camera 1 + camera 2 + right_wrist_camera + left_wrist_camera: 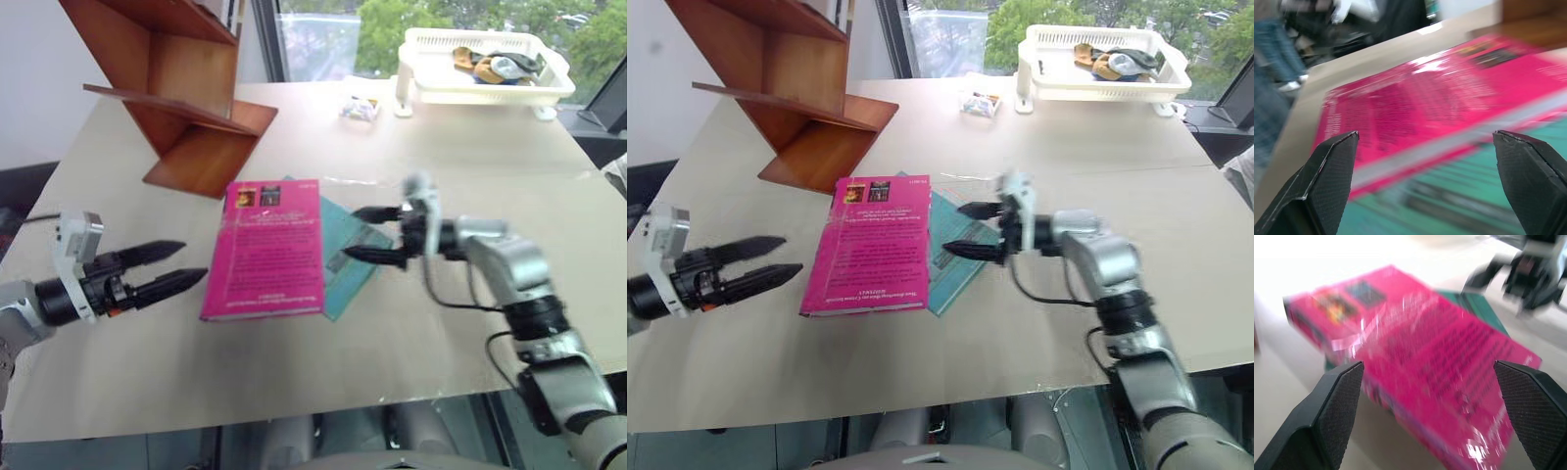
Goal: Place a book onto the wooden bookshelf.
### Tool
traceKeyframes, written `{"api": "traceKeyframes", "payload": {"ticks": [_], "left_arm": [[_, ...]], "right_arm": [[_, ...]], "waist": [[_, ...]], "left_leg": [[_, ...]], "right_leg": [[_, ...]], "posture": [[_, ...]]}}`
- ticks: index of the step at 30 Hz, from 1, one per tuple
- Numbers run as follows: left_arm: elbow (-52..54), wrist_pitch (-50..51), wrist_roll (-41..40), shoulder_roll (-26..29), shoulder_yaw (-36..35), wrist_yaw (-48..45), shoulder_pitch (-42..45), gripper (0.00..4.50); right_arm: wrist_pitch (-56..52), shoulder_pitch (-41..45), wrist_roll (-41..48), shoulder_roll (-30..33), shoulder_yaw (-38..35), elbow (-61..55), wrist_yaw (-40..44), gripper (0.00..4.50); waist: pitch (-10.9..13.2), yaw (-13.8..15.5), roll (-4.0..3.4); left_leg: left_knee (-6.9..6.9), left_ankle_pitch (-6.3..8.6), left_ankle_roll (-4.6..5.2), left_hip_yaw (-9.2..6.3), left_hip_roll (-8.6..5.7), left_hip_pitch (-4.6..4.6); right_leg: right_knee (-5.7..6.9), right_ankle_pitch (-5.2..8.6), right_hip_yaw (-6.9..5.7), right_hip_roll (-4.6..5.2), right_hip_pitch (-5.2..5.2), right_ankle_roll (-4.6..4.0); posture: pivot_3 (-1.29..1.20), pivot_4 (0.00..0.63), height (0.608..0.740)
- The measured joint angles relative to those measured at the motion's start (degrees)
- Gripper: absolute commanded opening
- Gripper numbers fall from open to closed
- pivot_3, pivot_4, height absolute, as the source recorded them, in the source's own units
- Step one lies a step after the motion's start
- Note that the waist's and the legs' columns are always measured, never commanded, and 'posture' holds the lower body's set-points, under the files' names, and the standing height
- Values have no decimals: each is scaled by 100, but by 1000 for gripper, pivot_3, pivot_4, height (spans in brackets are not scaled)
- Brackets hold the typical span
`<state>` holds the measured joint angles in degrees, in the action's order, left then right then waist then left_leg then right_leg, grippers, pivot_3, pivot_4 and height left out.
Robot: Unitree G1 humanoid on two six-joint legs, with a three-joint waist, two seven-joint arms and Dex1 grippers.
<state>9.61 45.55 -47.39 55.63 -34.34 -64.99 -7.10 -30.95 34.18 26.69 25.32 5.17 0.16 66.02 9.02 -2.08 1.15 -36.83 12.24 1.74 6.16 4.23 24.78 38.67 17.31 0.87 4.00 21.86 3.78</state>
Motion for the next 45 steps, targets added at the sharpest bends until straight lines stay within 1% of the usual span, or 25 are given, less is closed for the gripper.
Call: {"api": "traceKeyframes", "payload": {"ticks": [4,7,9,10,13,15,18,22,23,27,29,30,32,34,36,37,39,42,45], "left_arm": [[-386,436,-145,-30,41,126,123,4470],[-946,760,-245,-95,279,149,650,4470],[-1355,894,-228,-99,541,129,1025,4470],[-1669,984,-206,-98,813,10,1310,4470],[-2181,1163,-105,-86,1276,-244,1711,4470],[-2677,1184,183,-52,1873,-533,2168,4470],[-3164,1189,447,-84,2381,-804,2751,4470],[-3583,1189,606,-138,2674,-1163,3261,4470],[-3706,1175,687,-202,2791,-1251,3393,4470],[-3983,1149,841,-377,3043,-1474,3461,4470],[-4021,1148,921,-400,3064,-1577,3484,3927],[-4021,1145,963,-400,3084,-1621,3509,3553],[-4010,1138,1009,-402,3118,-1709,3523,2689],[-4005,1154,1011,-416,3154,-1768,3518,1608],[-3961,1175,945,-444,3129,-1852,3535,855],[-3945,1193,928,-445,3125,-1864,3536,605],[-3944,1216,915,-452,3117,-1865,3534,332],[-3881,1231,912,-452,3064,-1859,3489,216],[-3497,1194,879,-451,2885,-1722,3351,215]], "right_arm": [[-221,-475,429,846,-658,-634,140,4500],[-433,-757,730,1337,-1086,-1045,151,4500],[-570,-905,940,1553,-1276,-1291,146,4500],[-702,-1070,1123,1736,-1421,-1525,135,4500],[-880,-1290,1441,1948,-1695,-1867,109,4500],[-922,-1425,1794,2008,-2099,-2182,-6,4500],[-991,-1576,2147,2159,-2424,-2515,-122,4500],[-1019,-1825,2455,2290,-2739,-2722,-247,4500],[-1017,-1988,2549,2332,-2920,-2782,-272,4500],[-999,-2516,2663,2527,-3342,-2875,-229,4500],[-994,-2758,2706,2607,-3490,-2891,-128,4500],[-989,-2849,2776,2640,-3577,-2893,-73,4500],[-960,-2922,2852,2724,-3686,-2901,39,4500],[-895,-2948,2862,2889,-3726,-2910,170,4500],[-875,-2946,2911,2959,-3740,-2921,277,4500],[-875,-2936,2953,3003,-3740,-2918,332,4500],[-876,-2884,3033,3095,-3740,-2912,419,4500],[-875,-2805,3126,3199,-3740,-2844,541,4500],[-851,-2723,3133,3223,-3731,-2696,610,4500]], "waist": [[4,10,3],[3,19,5],[3,17,7],[4,20,7],[6,23,11],[7,42,12],[9,90,19],[9,134,23],[9,148,23],[10,160,26],[11,156,29],[11,149,29],[11,136,28],[11,138,28],[10,146,30],[10,151,30],[9,157,31],[9,152,32],[10,153,32]], "left_leg": [[6,0,1,-8,0,-6],[4,0,2,-10,-2,-8],[2,1,3,-9,-2,-8],[2,1,3,-10,-4,-6],[4,1,4,-10,-4,-4],[4,1,4,-10,-5,-3],[3,1,4,-11,-4,-2],[1,1,4,-9,-5,1],[0,1,4,-10,-5,2],[-4,1,5,-13,-5,7],[-7,1,5,-15,-4,7],[-8,1,6,-15,-5,5],[-9,1,6,-17,-4,3],[-10,1,6,-22,-4,2],[-14,1,6,-26,-4,2],[-15,1,6,-26,-4,3],[-18,1,7,-29,-4,5],[-20,2,7,-29,-4,5],[-23,2,7,-32,-3,7]], "right_leg": [[0,1,-8,-3,-5,-2],[2,1,-9,-3,-9,-2],[0,1,-9,-3,-11,-1],[-1,1,-8,-2,-11,-1],[-7,1,-9,-4,-11,-1],[-9,1,-10,-6,-11,-1],[-10,1,-11,-8,-12,-1],[-13,1,-8,-8,-12,-1],[-14,1,-9,-8,-12,-1],[-16,1,-10,-9,-13,0],[-15,1,-11,-10,-14,0],[-13,1,-10,-10,-14,0],[-10,1,-9,-10,-16,0],[-8,1,-12,-11,-17,0],[-8,1,-15,-10,-19,0],[-8,1,-15,-10,-19,0],[-7,1,-16,-9,-20,0],[-7,1,-16,-9,-21,0],[-5,1,-16,-9,-21,0]], "posture": [[0,150,740],[0,150,740],[0,150,740],[0,150,740],[0,150,740],[0,150,740],[0,150,740],[0,150,740],[0,150,740],[0,150,740],[0,150,740],[0,150,740],[0,150,740],[0,150,740],[0,150,740],[0,150,740],[0,150,740],[0,150,740],[0,150,740]]}}
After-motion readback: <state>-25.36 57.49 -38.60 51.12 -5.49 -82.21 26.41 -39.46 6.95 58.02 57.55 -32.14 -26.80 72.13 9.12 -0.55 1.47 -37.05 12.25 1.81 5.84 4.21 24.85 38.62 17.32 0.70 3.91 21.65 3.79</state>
